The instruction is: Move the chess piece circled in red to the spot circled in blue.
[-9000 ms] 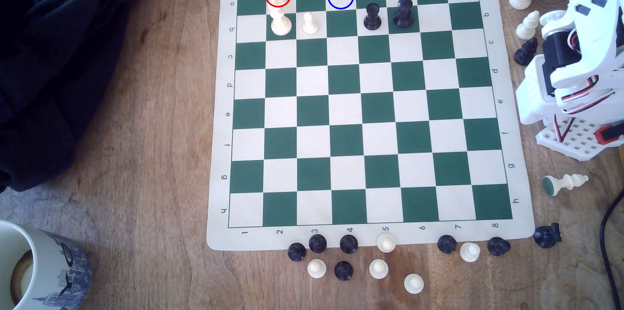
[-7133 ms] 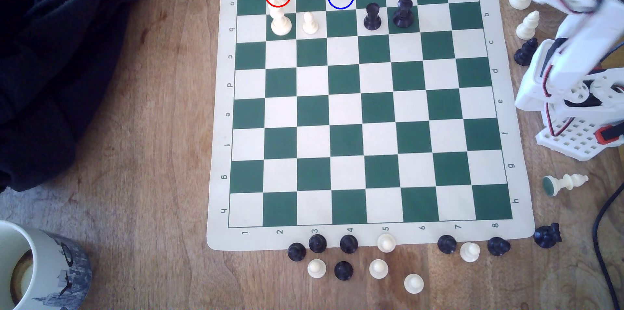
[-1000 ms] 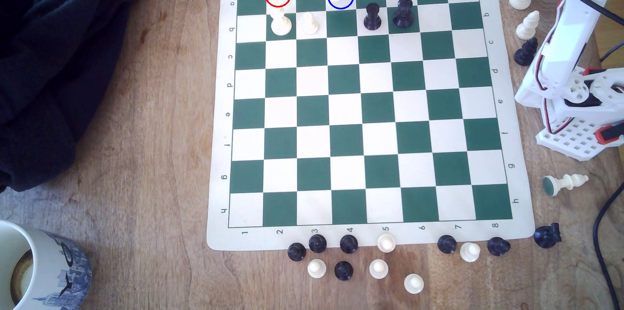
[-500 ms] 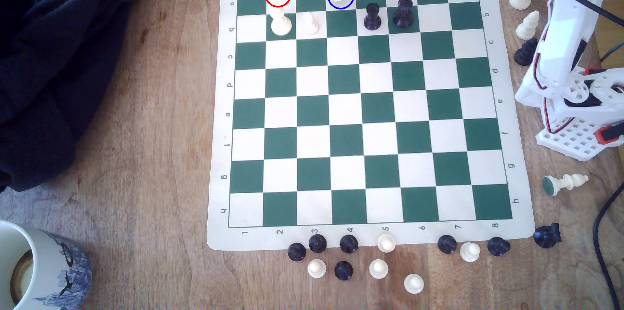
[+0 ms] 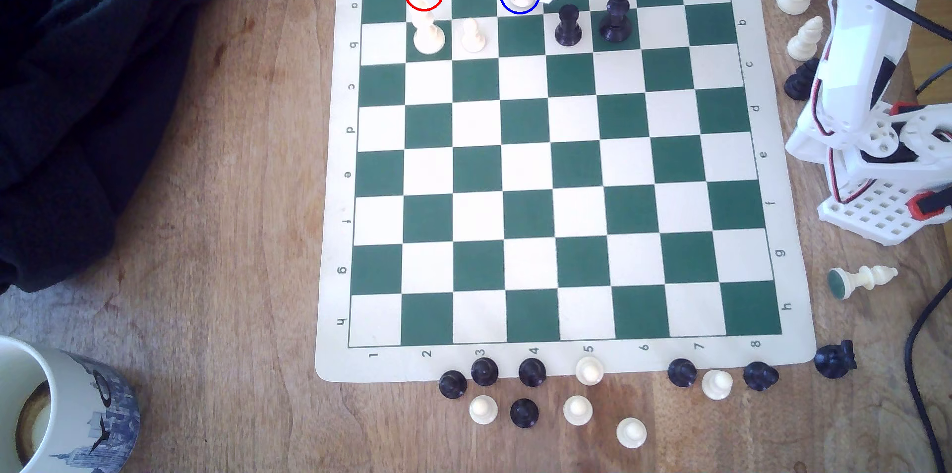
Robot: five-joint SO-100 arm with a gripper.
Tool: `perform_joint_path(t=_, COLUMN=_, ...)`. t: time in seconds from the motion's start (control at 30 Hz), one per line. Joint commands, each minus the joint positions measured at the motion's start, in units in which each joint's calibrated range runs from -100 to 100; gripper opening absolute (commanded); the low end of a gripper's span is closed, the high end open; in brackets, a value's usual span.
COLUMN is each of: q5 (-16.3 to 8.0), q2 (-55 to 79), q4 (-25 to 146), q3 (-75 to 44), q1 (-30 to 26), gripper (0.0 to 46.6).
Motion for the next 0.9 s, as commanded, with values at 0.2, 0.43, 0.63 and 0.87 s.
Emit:
perform_joint_path(t=0.2, q5=-0.1, q2=-0.5, q4=-1.8, q3=-1.3, q1=-0.1, gripper=11.7)
perform_joint_path(t=0.43, q5=-1.0, q2=-5.9, q4=0.5, q3=-1.5, q1=-0.1, gripper=17.6)
perform_joint_path(t=0.63, q5=-1.0, q2=-11.9, q4=8.4, q3=-3.9, q1=-0.2, gripper=18.1)
perform_joint_path(t=0.87, q5=-0.8, q2=-21.2, q4=17.2, q3=-2.6, q1=-2.5, gripper=18.2)
